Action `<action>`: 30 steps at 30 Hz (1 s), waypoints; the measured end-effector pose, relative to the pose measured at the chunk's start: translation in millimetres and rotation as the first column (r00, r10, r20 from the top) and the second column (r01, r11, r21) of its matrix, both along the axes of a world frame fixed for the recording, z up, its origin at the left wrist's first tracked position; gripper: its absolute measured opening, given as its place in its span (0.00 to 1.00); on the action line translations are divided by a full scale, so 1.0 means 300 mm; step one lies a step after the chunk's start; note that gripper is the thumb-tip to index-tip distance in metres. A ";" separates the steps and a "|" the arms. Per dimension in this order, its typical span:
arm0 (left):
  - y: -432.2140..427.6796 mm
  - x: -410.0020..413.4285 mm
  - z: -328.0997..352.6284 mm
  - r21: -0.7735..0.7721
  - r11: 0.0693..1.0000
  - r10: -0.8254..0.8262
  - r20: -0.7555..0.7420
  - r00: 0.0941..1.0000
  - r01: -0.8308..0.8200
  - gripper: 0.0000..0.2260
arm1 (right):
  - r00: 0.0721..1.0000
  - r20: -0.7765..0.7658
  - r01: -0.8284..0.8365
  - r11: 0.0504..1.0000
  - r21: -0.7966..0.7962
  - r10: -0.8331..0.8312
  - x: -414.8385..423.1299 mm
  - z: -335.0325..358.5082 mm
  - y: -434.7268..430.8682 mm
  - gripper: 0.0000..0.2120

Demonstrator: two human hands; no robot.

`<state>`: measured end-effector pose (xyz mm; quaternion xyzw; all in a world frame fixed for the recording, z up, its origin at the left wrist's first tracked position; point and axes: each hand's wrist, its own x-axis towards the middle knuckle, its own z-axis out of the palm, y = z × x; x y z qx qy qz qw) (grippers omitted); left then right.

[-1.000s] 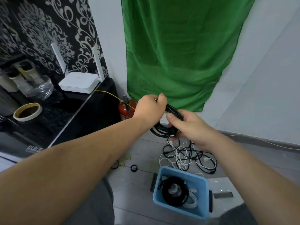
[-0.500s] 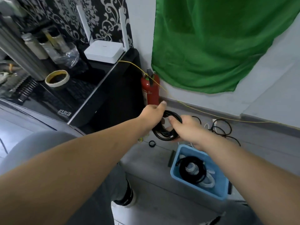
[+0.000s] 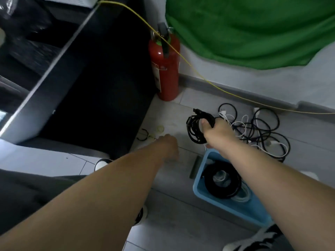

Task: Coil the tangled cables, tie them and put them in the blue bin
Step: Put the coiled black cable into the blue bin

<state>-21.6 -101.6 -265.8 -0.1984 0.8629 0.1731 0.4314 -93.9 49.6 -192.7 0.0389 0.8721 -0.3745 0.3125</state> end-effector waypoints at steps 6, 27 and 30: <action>0.007 0.018 -0.219 -0.064 0.995 -0.064 0.124 0.990 0.073 0.30 | 0.997 0.053 0.061 0.998 -0.024 -0.060 -0.018 -0.071 0.016 0.21; -0.010 -0.130 0.614 0.324 0.944 0.252 -0.593 0.765 -0.060 0.09 | 0.978 -0.183 0.094 0.995 -0.037 -0.099 -0.043 0.512 0.154 0.21; -0.012 -0.078 0.820 0.436 0.899 0.338 -0.658 0.673 -0.025 0.08 | 0.977 -0.175 0.104 0.990 -0.098 -0.120 -0.005 0.645 0.185 0.19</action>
